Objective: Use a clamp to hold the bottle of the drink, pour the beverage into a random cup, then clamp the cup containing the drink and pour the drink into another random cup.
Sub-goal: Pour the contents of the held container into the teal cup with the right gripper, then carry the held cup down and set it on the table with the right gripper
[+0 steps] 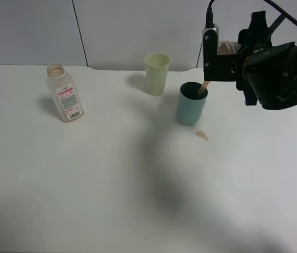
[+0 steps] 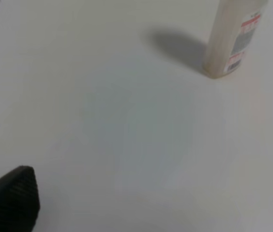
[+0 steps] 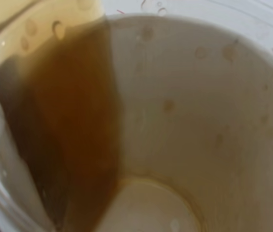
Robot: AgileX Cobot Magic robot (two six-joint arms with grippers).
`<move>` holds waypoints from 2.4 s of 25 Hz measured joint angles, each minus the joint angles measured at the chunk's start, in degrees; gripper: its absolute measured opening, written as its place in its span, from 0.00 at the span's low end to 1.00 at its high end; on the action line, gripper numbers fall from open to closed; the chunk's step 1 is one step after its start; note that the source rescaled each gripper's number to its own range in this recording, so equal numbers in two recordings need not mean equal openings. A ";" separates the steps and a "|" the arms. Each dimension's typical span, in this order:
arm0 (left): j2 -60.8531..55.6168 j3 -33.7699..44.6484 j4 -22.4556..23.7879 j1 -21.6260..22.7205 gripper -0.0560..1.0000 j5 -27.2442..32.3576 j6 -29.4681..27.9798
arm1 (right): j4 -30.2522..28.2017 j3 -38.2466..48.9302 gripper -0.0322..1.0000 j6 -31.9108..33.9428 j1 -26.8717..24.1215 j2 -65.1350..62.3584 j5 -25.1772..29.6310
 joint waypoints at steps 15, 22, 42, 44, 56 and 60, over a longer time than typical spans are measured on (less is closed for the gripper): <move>0.00 0.00 0.00 0.00 1.00 0.00 0.00 | -0.05 0.00 0.03 3.40 0.00 0.00 0.41; 0.00 0.00 0.00 0.00 1.00 0.00 0.00 | -0.10 0.00 0.03 40.92 0.00 0.00 0.41; 0.00 0.00 0.00 0.00 1.00 0.00 0.00 | 4.27 -5.18 0.03 71.28 7.06 -7.78 -18.11; 0.00 0.00 0.00 0.00 1.00 0.00 0.00 | 5.69 -7.27 0.03 71.61 7.15 -8.71 -22.44; 0.00 0.00 0.00 0.00 1.00 0.00 0.00 | 40.36 -9.83 0.03 33.01 7.82 -8.95 -49.17; 0.00 0.00 0.00 0.00 1.00 0.00 0.00 | 64.51 -9.83 0.03 6.16 10.60 -8.95 -51.32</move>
